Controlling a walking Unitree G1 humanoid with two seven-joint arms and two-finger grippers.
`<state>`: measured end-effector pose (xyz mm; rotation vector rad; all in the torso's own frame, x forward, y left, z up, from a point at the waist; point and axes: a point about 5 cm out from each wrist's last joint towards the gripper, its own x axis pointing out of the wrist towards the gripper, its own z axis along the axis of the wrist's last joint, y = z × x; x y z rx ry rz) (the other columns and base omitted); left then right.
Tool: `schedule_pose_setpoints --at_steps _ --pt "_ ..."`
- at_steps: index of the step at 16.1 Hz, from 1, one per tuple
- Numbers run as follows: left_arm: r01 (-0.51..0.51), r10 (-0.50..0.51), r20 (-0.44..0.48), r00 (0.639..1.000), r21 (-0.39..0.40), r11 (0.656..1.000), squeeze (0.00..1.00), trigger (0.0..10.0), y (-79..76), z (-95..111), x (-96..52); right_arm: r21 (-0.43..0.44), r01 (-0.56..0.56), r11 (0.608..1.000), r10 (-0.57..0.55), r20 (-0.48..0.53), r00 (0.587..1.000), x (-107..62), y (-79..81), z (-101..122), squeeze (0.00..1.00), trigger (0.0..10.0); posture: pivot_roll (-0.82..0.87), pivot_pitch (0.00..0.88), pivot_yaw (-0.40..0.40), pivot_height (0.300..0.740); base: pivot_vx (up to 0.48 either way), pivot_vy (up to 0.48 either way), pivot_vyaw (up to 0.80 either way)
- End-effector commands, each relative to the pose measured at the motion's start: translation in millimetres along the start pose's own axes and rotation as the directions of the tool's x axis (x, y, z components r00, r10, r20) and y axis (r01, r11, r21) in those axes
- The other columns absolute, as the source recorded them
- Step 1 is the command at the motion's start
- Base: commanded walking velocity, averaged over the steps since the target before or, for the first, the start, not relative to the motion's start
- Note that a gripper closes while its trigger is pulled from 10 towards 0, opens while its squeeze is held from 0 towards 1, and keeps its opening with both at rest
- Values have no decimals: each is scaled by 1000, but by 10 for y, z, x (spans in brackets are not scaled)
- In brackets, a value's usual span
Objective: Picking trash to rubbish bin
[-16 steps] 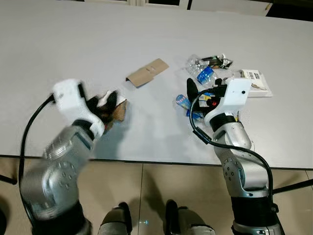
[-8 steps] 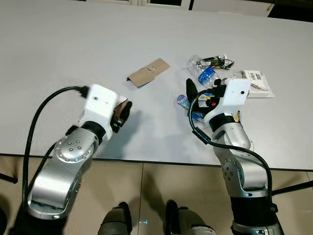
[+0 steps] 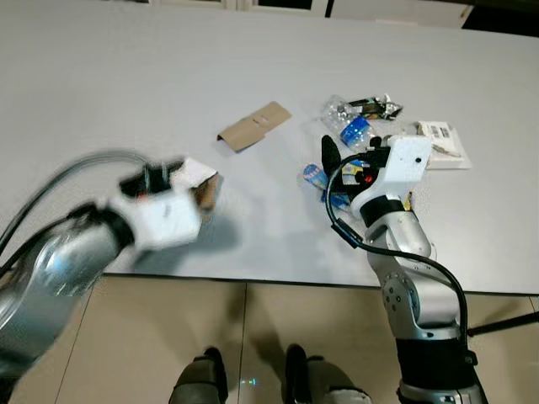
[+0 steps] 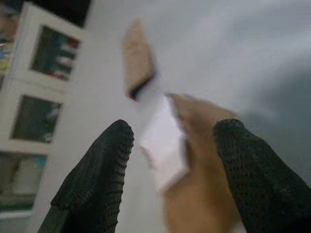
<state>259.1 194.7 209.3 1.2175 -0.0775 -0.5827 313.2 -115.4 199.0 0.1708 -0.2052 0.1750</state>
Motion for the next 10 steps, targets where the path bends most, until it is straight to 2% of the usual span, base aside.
schedule_pose_setpoints --at_steps 1,3,6,10 --pt "48 -50 24 998 49 998 0 10000 -60 8 -73 4 19 1000 -19 -8 1000 -25 -41 -43 0 10000 20 231 -31 740 0 0 0" --pt "151 -151 -10 989 149 977 0 10000 -154 -42 -193 4 20 1000 -20 -9 1000 -29 -49 -46 0 10000 21 234 -28 740 0 0 0" --pt "188 -188 -19 982 173 967 0 10000 -132 -69 -367 4 21 1000 -21 -12 1000 -32 -61 -54 0 10000 34 242 -30 740 0 0 0" --pt "197 -180 -95 979 210 958 0 10000 -100 -189 -457 7 17 1000 -17 -12 1000 -23 -59 -61 0 10000 39 242 -33 740 0 0 0"
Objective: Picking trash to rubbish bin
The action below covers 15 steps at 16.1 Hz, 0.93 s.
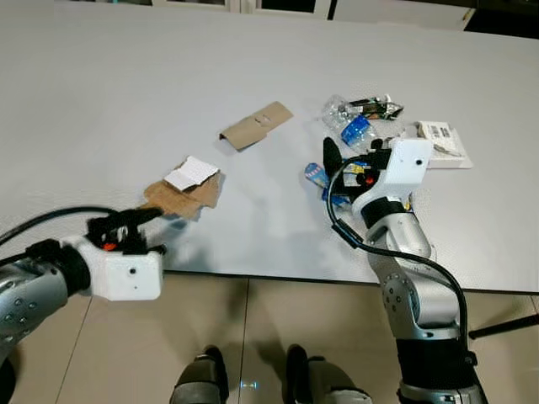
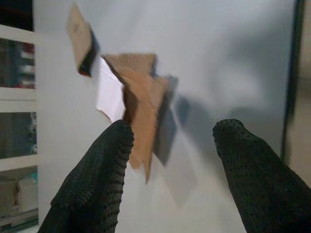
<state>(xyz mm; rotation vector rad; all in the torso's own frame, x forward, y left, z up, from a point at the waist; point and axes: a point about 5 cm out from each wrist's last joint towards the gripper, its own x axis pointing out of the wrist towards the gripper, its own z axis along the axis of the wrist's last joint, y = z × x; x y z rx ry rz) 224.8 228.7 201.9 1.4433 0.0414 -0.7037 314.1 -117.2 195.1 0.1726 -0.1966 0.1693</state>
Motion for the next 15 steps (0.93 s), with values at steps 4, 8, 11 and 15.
schedule_pose_setpoints --at_steps 4,8,11,15 --pt "-6 7 -53 999 9 1000 0 10000 -79 -127 -6 7 10 1000 -10 -3 1000 -17 -36 -25 0 10000 38 238 -34 740 0 0 0" --pt "-13 13 -82 997 -4 1000 0 10000 -119 -178 31 6 10 1000 -10 -3 1000 -23 -36 -18 0 10000 28 242 -34 740 0 0 0" --pt "-1 3 -119 993 22 1000 0 10000 -165 -257 49 4 15 1000 -15 -1 1000 -30 -43 -10 0 10000 30 242 -31 740 0 0 0" --pt "-46 48 -118 992 12 999 0 10000 -161 -232 239 8 16 1000 -16 -3 1000 -41 -30 -25 0 10000 22 239 -30 740 0 0 0"
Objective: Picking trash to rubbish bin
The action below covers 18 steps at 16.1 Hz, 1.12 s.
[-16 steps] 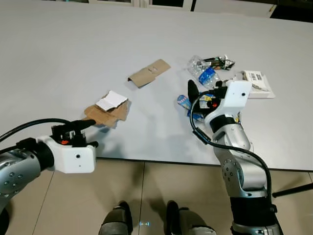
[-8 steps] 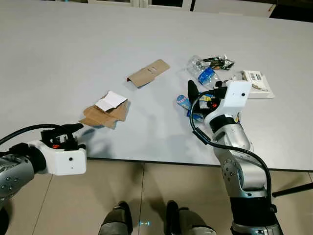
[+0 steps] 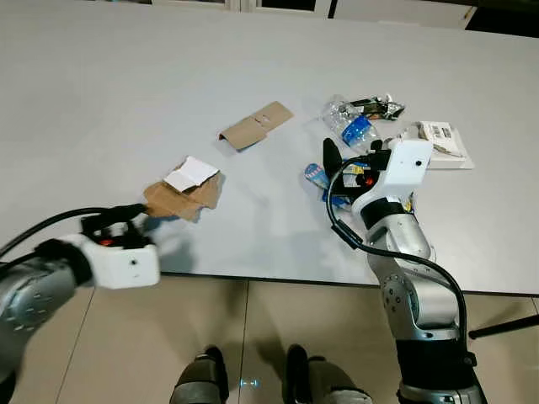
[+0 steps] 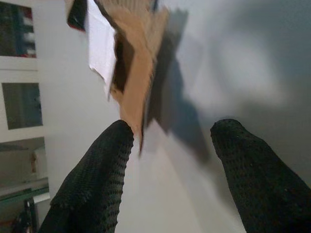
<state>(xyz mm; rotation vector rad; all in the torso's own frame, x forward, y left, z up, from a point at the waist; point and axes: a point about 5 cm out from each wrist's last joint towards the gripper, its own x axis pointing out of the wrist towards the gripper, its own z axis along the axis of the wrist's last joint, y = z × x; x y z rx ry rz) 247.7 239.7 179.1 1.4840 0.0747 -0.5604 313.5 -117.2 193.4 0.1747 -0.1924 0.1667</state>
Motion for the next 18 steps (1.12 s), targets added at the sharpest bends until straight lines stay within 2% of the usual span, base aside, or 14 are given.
schedule_pose_setpoints --at_steps 1,4,7,12,14,18 --pt "11 -11 14 1000 -3 1000 0 10000 -65 29 64 7 13 1000 -13 1 1000 -32 -25 -8 0 10000 17 239 -30 740 0 0 0" --pt "-14 15 26 1000 -25 1000 0 10000 -100 50 195 6 20 1000 -20 5 1000 -39 -38 3 0 10000 9 237 -26 740 0 0 0" --pt "-18 19 18 1000 -20 1000 0 10000 -82 18 245 7 24 1000 -24 5 1000 -52 -42 3 0 10000 6 238 -24 740 0 0 0" --pt "-18 19 -10 1000 32 999 0 10000 20 -108 394 9 27 1000 -27 1 1000 -69 -47 -2 0 10000 -3 239 -21 740 0 0 0" --pt "-35 35 -11 999 29 999 0 10000 37 -162 485 8 31 999 -31 0 1000 -81 -55 -3 0 10000 -11 239 -22 740 0 0 0" --pt "-47 47 -4 999 33 998 0 10000 46 -186 551 7 35 999 -35 0 999 -92 -58 4 0 10000 -19 244 -19 740 0 0 0"
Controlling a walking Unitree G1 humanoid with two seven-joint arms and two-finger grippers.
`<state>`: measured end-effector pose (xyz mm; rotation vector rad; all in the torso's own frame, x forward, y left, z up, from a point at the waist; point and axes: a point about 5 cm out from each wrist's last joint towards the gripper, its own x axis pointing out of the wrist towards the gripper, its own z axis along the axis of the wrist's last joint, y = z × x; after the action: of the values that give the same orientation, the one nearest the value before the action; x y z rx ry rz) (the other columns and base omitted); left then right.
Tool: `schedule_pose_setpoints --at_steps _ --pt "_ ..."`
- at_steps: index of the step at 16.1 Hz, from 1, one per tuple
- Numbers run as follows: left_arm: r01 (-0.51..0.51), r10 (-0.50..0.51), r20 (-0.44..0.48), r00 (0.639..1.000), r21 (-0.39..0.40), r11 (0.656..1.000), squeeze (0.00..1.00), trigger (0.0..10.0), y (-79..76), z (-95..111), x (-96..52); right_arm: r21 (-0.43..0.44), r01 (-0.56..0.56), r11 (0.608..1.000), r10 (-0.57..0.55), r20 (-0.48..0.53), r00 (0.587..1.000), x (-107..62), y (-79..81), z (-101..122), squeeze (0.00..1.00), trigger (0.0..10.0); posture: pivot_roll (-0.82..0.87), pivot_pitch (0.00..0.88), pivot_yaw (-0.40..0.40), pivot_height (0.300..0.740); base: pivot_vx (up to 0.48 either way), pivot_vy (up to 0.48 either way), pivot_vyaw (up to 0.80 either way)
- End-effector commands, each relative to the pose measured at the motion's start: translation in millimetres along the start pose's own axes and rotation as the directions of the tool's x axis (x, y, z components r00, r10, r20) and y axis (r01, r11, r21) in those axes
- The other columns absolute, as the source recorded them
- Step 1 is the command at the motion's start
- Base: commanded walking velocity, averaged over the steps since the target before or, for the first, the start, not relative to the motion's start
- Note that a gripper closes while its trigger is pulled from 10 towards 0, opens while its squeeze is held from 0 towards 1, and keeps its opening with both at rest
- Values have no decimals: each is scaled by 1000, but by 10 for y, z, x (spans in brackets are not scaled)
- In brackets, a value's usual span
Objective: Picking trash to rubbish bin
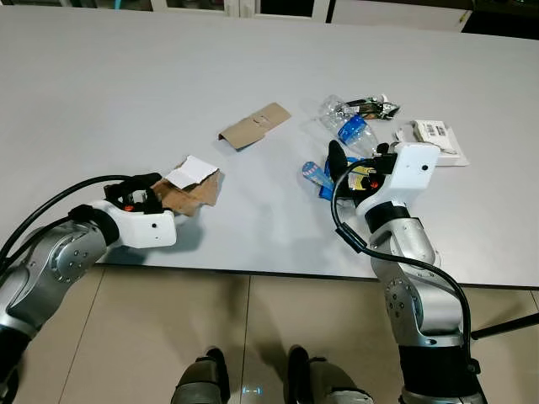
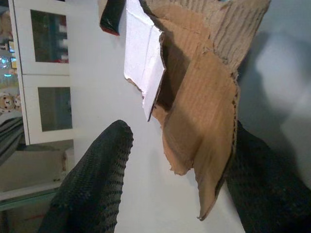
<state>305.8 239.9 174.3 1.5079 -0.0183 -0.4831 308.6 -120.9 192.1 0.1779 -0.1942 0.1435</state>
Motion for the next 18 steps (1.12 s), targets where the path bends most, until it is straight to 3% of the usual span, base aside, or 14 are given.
schedule_pose_setpoints --at_steps 1,2,5,7,18 --pt "46 -46 -1 999 -11 999 0 7647 -140 -8 26 6 15 1000 -14 -5 1000 -41 -35 -1 0 10000 -19 244 -19 740 0 0 0" --pt "39 -38 15 999 -25 999 0 0 -139 6 38 6 16 1000 -16 -8 1000 -51 -36 -5 0 10000 -21 250 -20 740 0 0 0" --pt "-11 14 73 997 -44 999 0 0 -28 87 74 7 18 1000 -18 -14 1000 -76 -35 -15 0 10000 -20 256 -18 740 0 0 0" --pt "4 0 92 996 -49 999 0 0 -36 97 94 6 19 1000 -19 -15 1000 -76 -30 -15 0 10000 -25 257 -17 740 0 0 0" --pt "-7 13 124 992 -50 999 0 0 113 67 131 2 29 1000 -29 -15 999 -77 -62 -5 0 10000 -25 255 -16 740 0 0 0"
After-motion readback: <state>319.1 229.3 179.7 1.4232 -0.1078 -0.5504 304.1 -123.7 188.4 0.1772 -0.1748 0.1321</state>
